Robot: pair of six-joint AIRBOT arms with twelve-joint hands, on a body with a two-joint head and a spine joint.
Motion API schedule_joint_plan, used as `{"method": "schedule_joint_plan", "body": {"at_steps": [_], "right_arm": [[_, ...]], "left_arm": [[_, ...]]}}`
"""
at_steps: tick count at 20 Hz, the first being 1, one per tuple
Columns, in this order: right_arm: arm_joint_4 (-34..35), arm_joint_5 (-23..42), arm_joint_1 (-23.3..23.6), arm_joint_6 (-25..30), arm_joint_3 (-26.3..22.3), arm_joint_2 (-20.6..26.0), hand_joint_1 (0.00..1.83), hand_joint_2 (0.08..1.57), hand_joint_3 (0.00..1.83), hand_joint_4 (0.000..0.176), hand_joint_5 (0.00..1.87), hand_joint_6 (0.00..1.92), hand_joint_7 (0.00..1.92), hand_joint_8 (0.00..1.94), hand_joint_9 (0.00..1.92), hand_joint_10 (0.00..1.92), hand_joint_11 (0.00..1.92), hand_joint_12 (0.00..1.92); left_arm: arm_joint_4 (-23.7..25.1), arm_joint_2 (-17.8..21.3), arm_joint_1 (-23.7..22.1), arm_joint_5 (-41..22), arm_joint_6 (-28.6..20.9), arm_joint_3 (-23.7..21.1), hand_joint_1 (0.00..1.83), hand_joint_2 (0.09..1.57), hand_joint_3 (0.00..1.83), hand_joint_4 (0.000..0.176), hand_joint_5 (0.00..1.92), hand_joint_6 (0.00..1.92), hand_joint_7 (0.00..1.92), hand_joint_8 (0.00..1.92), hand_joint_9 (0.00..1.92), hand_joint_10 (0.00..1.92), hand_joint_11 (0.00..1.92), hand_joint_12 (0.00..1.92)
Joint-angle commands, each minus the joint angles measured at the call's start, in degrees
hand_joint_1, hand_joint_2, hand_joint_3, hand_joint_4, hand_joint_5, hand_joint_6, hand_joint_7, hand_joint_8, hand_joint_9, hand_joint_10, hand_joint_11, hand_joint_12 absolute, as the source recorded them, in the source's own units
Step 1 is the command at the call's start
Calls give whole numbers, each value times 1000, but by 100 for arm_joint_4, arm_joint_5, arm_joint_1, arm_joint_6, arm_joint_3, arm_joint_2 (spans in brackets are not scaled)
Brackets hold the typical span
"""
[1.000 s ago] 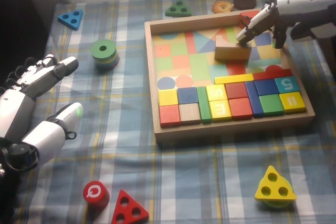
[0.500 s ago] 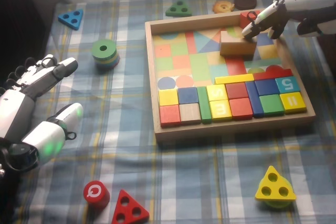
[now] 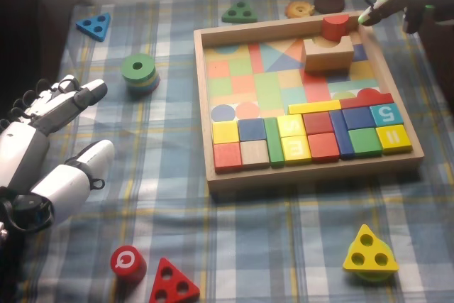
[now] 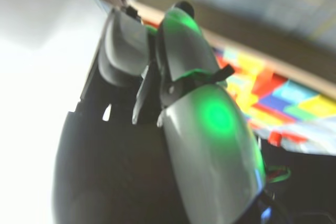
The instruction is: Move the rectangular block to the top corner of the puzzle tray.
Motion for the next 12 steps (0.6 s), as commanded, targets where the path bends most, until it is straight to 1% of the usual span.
{"method": "schedule_joint_plan", "body": {"at_steps": [1, 2, 3, 4, 5, 6, 7, 9, 10, 11, 12], "right_arm": [[222, -66, 87, -36, 26, -23, 1659, 1199, 0, 0, 450, 2, 1092, 1941, 1358, 1921, 1475, 1921], [222, -71, 87, -37, 44, -23, 1633, 1213, 6, 0, 443, 0, 1099, 1941, 1360, 1921, 1475, 1921], [222, -71, 87, -37, 48, -23, 1660, 1210, 3, 0, 438, 0, 1024, 1941, 1342, 1921, 1459, 1921], [223, -71, 87, -37, -43, -23, 1674, 1200, 0, 0, 448, 2, 1078, 1941, 1352, 1921, 1470, 1921], [223, -71, 87, -37, -58, -23, 1674, 1200, 0, 0, 448, 2, 1078, 1941, 1352, 1921, 1470, 1921], [223, -71, 87, -40, -145, -23, 1718, 1177, 0, 0, 476, 8, 1123, 1941, 1394, 1921, 1508, 1921], [223, -71, 87, -40, -216, -22, 1690, 1192, 0, 0, 464, 0, 1146, 1941, 1392, 1921, 1492, 1921], [233, -70, 88, -40, -339, 8, 1707, 1186, 0, 0, 464, 1, 1142, 1941, 1394, 1921, 1497, 1921], [279, -70, 88, -40, -439, 86, 1717, 1179, 0, 0, 488, 7, 1109, 1941, 1395, 1921, 1498, 1921], [317, -70, 97, -40, -554, 168, 1710, 1174, 0, 0, 493, 6, 1109, 1941, 1438, 1921, 1531, 1921], [319, -70, 133, -60, -636, 210, 1701, 1171, 0, 6, 498, 5, 1112, 1941, 1429, 1921, 1523, 1921]], "left_arm": [[223, 43, -42, -620, -40, 9, 682, 1386, 0, 51, 385, 2, 128, 2, 57, 4, 0, 0], [223, 43, -42, -617, -42, 10, 701, 1379, 0, 46, 395, 5, 138, 4, 66, 6, 0, 0], [223, 43, -42, -615, -42, 9, 705, 1384, 0, 46, 391, 2, 132, 1, 60, 3, 0, 0], [222, 44, -37, -618, -43, 9, 698, 1383, 0, 59, 391, 1, 125, 0, 47, 0, 0, 0], [222, 44, -37, -618, -43, 9, 698, 1383, 0, 59, 391, 1, 125, 0, 47, 0, 0, 0], [223, 44, -38, -616, -44, 9, 687, 1385, 0, 60, 386, 0, 127, 1, 48, 1, 0, 0], [224, 44, -38, -619, -46, 8, 700, 1386, 0, 46, 387, 1, 131, 2, 53, 2, 0, 0], [224, 44, -37, -618, -46, 10, 691, 1383, 0, 45, 391, 2, 131, 1, 57, 4, 0, 0], [224, 44, -37, -617, -46, 11, 689, 1386, 0, 55, 385, 0, 124, 1, 55, 3, 0, 0], [223, 44, -37, -618, -48, 9, 692, 1388, 1, 66, 373, 0, 118, 0, 44, 0, 0, 0], [213, 44, -34, -618, -66, 9, 671, 1393, 3, 57, 373, 1, 118, 0, 44, 0, 0, 0]]}}
